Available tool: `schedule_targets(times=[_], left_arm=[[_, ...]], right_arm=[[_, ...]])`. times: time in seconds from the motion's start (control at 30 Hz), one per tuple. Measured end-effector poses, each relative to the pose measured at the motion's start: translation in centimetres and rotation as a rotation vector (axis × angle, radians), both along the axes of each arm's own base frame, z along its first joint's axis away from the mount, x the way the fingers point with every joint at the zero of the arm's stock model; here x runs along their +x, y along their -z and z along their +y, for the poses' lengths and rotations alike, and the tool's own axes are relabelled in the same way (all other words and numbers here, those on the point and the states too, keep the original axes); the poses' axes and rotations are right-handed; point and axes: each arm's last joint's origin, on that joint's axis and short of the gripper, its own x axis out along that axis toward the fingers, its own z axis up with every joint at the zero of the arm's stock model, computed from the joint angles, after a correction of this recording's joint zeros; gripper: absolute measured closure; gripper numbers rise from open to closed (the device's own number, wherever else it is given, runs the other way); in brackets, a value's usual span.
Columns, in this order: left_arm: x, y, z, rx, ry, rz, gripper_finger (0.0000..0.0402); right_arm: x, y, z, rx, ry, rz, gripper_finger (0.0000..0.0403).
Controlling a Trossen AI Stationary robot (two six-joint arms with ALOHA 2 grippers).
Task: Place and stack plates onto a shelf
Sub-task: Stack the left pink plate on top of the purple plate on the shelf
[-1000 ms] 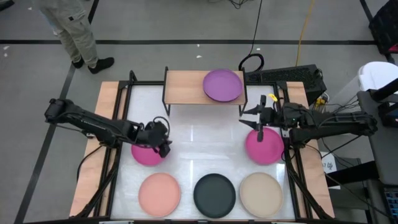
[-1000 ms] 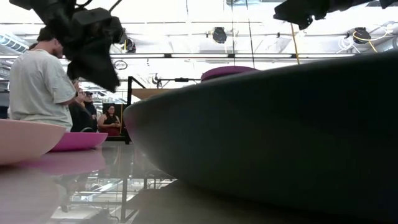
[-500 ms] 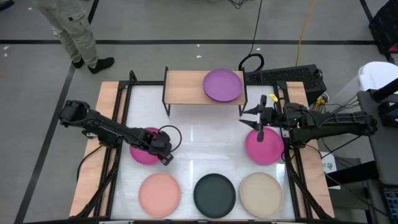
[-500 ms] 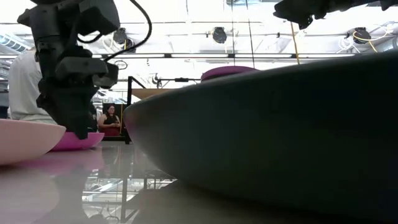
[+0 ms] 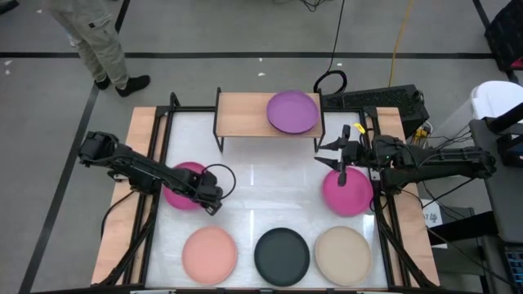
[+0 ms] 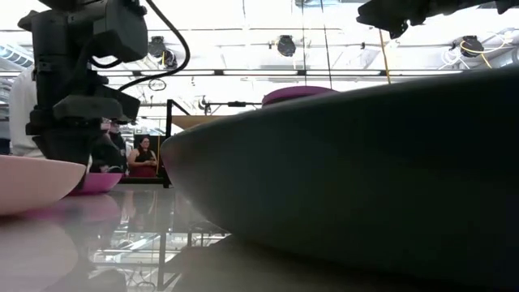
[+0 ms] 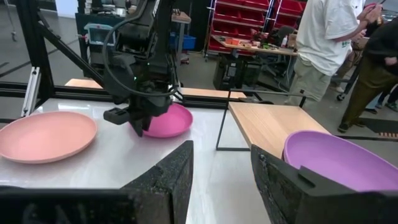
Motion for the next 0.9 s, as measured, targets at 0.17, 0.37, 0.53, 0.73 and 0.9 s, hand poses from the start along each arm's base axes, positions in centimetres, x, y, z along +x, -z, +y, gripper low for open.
schedule_targets(times=[0.17,0.37,0.53,0.73,0.9], left_arm=[[0.6,-0.8,-0.3,-0.029,0.089,-0.019,0.0384],[4.2,-6.6,-1.6,-0.032,0.411,-0.211,0.0392],[6.4,-12.6,-3.2,0.111,0.749,-0.418,0.0392],[7.3,-18.1,-3.1,0.522,0.974,-0.471,0.0392],[8.5,-20.9,0.0,0.839,1.082,-0.398,0.0392]], right_arm=[[0.0,-0.1,0.0,-0.01,-0.001,-0.004,0.0261],[0.0,-0.5,0.0,-0.039,-0.004,-0.045,0.0261],[-0.2,-0.9,0.0,-0.062,-0.006,-0.08,0.0261],[-1.0,-1.5,0.0,-0.055,-0.004,-0.125,0.0261],[-1.7,-1.9,0.0,-0.033,-0.002,-0.164,0.0261]])
